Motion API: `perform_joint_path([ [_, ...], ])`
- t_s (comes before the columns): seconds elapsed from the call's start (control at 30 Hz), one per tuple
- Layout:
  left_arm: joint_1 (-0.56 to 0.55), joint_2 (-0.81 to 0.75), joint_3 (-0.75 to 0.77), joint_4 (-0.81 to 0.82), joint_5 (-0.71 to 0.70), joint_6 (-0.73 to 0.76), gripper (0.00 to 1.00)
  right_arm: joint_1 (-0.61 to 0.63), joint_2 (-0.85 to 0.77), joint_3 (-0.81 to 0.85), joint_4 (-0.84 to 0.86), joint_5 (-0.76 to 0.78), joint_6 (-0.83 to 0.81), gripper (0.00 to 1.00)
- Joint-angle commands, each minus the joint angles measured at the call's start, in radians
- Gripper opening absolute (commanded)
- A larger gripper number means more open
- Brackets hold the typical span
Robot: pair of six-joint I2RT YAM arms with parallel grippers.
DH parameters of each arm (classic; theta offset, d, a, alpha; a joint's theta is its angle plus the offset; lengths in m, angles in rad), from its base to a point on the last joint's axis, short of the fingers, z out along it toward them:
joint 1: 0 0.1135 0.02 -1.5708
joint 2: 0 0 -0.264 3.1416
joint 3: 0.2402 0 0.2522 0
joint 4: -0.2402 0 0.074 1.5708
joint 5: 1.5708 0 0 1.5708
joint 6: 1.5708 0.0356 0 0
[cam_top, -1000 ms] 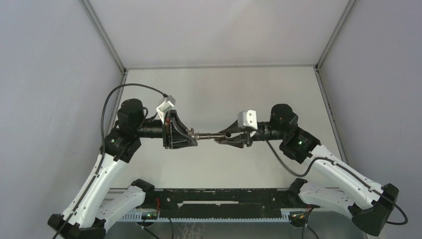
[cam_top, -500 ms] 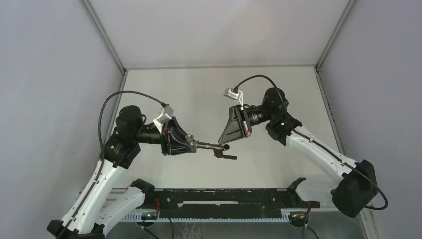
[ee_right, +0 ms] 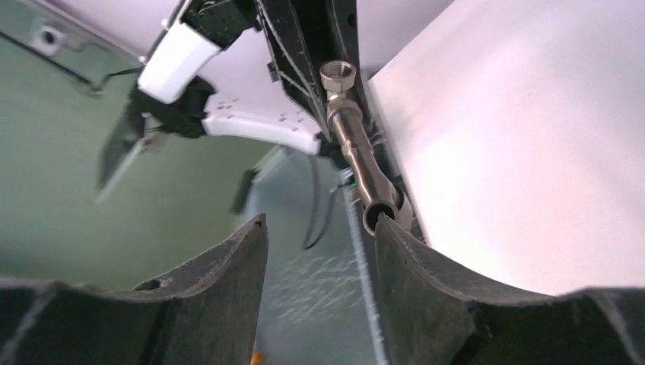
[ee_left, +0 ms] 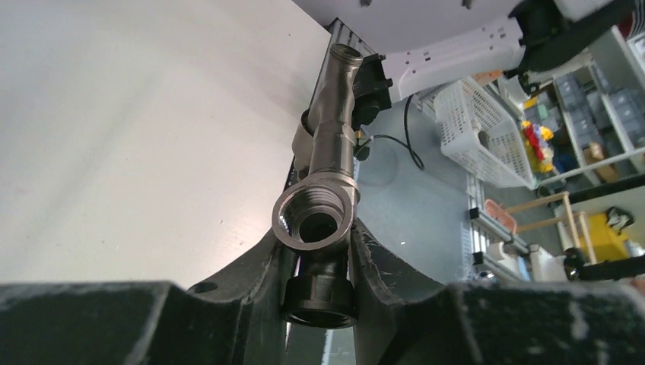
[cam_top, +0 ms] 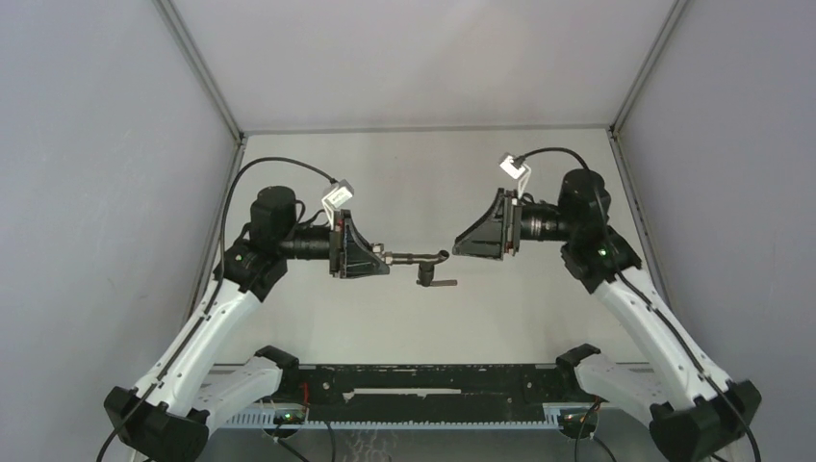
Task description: Install the water faucets
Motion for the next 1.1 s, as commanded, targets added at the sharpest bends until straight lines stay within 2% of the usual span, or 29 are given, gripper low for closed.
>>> perform_joint_path([
  [0.0, 0.008, -0.006, 0.093, 0.017, -0.026, -0.142, 0.00, 0.015, -0.166, 0.025, -0.158, 0.287, -0.401, 0.62],
  [0.07, 0.008, 0.010, 0.110, -0.003, -0.047, -0.189, 0.00, 0.083, -0.268, -0.029, -0.139, 0.477, -0.579, 0.65],
  [0.17, 0.008, 0.046, 0.160, -0.084, -0.086, -0.227, 0.00, 0.241, -0.400, -0.147, -0.042, 0.747, -0.795, 0.80],
  [0.23, 0.009, 0.055, 0.183, -0.104, -0.104, -0.252, 0.00, 0.358, -0.457, -0.217, 0.023, 0.932, -0.926, 0.85],
  [0.37, 0.011, 0.052, 0.197, -0.053, -0.127, -0.345, 0.00, 0.592, -0.495, -0.305, 0.115, 1.245, -1.175, 0.87],
  [0.43, 0.020, 0.069, 0.220, -0.054, -0.146, -0.431, 0.00, 0.720, -0.494, -0.366, 0.239, 1.390, -1.320, 0.89],
  [0.57, 0.028, 0.119, 0.236, -0.013, -0.120, -0.591, 0.00, 0.900, -0.407, -0.431, 0.424, 1.599, -1.581, 0.93],
  [0.73, 0.030, 0.137, 0.234, 0.014, -0.116, -0.641, 0.00, 1.013, -0.251, -0.508, 0.727, 1.721, -1.858, 0.99],
  [0.93, 0.030, 0.138, 0.222, 0.014, -0.094, -0.647, 0.00, 1.037, -0.025, -0.557, 1.094, 1.771, -2.126, 1.00],
  [1.07, 0.030, 0.133, 0.213, 0.005, -0.087, -0.626, 0.00, 1.015, 0.134, -0.561, 1.346, 1.769, -2.284, 0.93],
])
